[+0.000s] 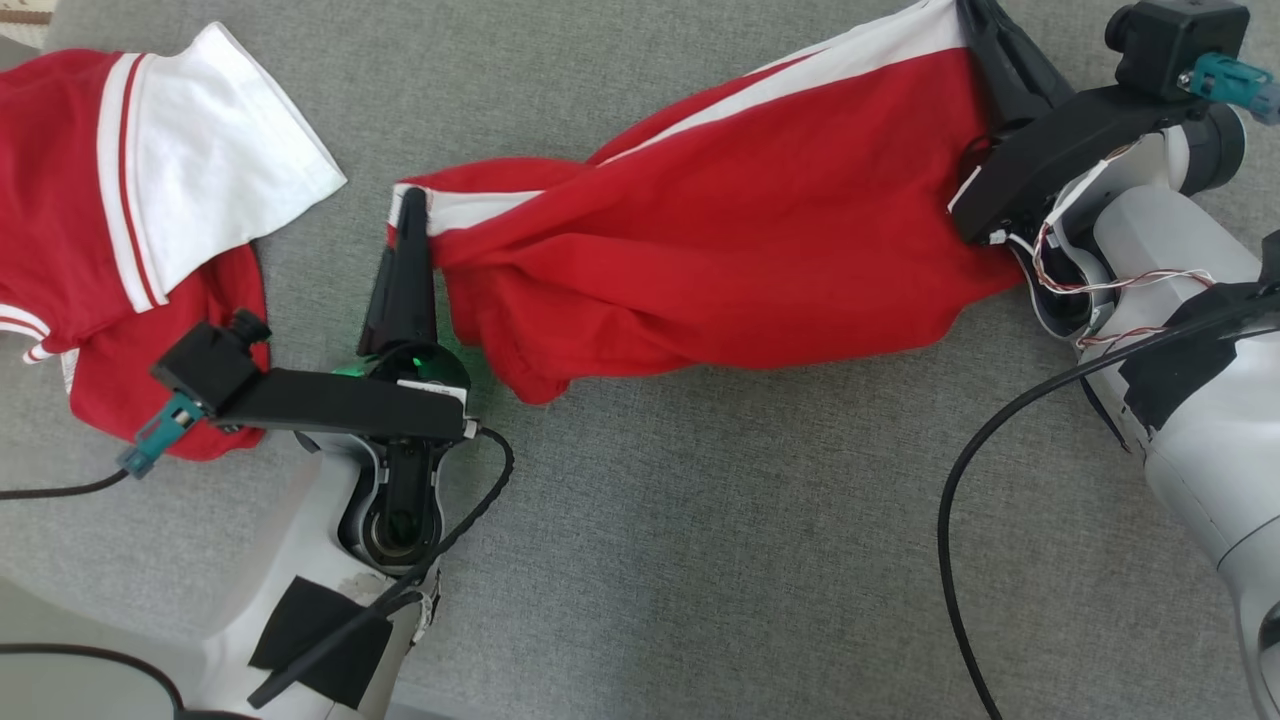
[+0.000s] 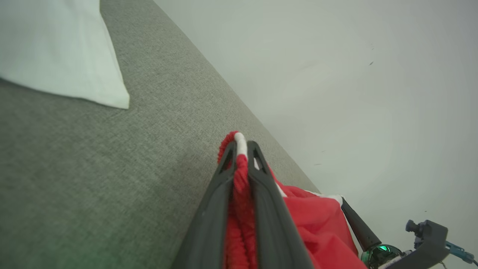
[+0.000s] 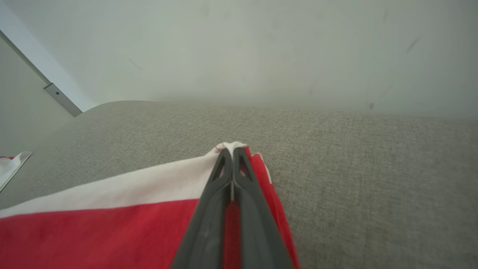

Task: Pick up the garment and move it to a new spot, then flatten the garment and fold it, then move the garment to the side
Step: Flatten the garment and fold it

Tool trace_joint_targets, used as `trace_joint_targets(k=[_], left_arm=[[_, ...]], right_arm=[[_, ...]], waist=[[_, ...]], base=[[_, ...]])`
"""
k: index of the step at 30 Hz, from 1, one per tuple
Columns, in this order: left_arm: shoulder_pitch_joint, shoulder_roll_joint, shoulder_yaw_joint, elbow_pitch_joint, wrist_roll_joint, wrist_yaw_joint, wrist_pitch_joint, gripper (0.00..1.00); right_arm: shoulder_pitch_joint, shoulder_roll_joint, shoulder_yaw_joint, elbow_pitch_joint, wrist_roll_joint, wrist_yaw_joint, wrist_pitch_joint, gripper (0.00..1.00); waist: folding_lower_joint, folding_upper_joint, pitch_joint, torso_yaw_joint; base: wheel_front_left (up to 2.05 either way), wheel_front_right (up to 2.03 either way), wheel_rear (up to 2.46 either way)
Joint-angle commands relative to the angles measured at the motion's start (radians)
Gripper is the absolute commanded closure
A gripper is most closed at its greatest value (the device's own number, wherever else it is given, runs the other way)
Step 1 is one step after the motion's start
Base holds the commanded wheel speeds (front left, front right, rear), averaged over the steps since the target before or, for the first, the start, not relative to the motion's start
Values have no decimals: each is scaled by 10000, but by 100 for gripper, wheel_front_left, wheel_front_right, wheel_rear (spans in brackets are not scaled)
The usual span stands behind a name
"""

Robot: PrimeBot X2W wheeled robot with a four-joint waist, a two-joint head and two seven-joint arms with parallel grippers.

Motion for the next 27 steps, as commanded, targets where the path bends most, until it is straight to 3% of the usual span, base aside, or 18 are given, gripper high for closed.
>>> trace_joint_targets(k=[1, 2, 8, 18, 27], left_arm=[[277, -88, -221, 366, -31, 7, 76, 0], [273, -104, -259, 376, 68, 7, 84, 0], [601, -75, -8, 414, 847, 8, 81, 0], [1740, -23, 1765, -217, 3886, 1, 34, 0], [2874, -22, 2224, -830, 5066, 30, 32, 0]], right_arm=[[-20, 75, 105, 88, 20, -10, 4, 9], [-20, 75, 99, 90, 35, -10, 4, 0], [302, -34, -215, -103, -10, -10, 1, 0], [1567, -58, -747, -643, -321, -10, -2, 0], [2305, -99, -1397, 245, -906, -10, -2, 0]], waist=[[1, 0, 13, -44], [1, 0, 12, -60], [1, 0, -220, -190], [1, 0, -1191, -265], [1, 0, -1601, 308]], base=[[0, 0, 0], [0, 0, 0], [0, 0, 0], [0, 0, 0], [0, 0, 0]])
